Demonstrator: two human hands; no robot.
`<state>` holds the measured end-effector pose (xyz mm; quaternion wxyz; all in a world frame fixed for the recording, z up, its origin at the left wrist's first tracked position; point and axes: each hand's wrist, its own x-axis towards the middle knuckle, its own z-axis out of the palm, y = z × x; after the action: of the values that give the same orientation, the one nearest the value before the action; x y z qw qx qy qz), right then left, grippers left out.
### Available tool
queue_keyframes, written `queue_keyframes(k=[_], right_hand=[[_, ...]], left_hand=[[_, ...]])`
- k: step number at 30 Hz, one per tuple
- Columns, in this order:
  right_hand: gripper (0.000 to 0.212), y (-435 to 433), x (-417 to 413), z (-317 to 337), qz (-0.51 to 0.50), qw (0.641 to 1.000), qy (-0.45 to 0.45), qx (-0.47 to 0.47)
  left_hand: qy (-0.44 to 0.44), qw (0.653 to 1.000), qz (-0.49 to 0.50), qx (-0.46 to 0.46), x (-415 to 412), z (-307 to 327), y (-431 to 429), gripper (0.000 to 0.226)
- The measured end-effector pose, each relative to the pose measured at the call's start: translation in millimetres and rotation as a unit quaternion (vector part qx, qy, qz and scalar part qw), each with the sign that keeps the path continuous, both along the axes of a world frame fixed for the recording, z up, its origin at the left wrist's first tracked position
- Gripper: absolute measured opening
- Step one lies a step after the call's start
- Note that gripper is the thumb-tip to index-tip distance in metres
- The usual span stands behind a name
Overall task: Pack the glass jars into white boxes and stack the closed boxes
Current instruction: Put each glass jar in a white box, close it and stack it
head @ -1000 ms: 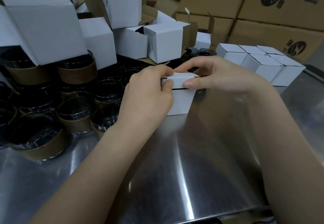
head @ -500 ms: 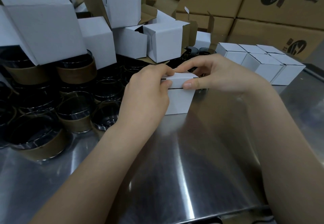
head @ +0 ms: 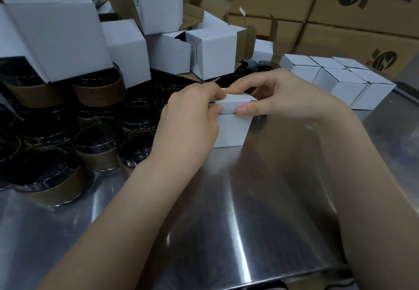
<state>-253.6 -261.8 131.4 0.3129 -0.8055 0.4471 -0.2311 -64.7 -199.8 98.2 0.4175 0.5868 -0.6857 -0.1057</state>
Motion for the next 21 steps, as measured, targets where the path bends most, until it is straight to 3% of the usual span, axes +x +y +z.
queue_keyframes(k=[17, 21], right_hand=[[0.017, -1.7, -0.1, -2.6, 0.017, 0.999, -0.002, 0.033], [0.017, -2.2, 1.4, -4.2, 0.016, 0.999, 0.005, 0.03]], left_hand=[[0.028, 0.999, -0.007, 0.015, -0.4, 0.6, 2.6, 0.03], [-0.007, 1.0, -0.022, 0.017, 0.1, 0.3, 4.2, 0.028]])
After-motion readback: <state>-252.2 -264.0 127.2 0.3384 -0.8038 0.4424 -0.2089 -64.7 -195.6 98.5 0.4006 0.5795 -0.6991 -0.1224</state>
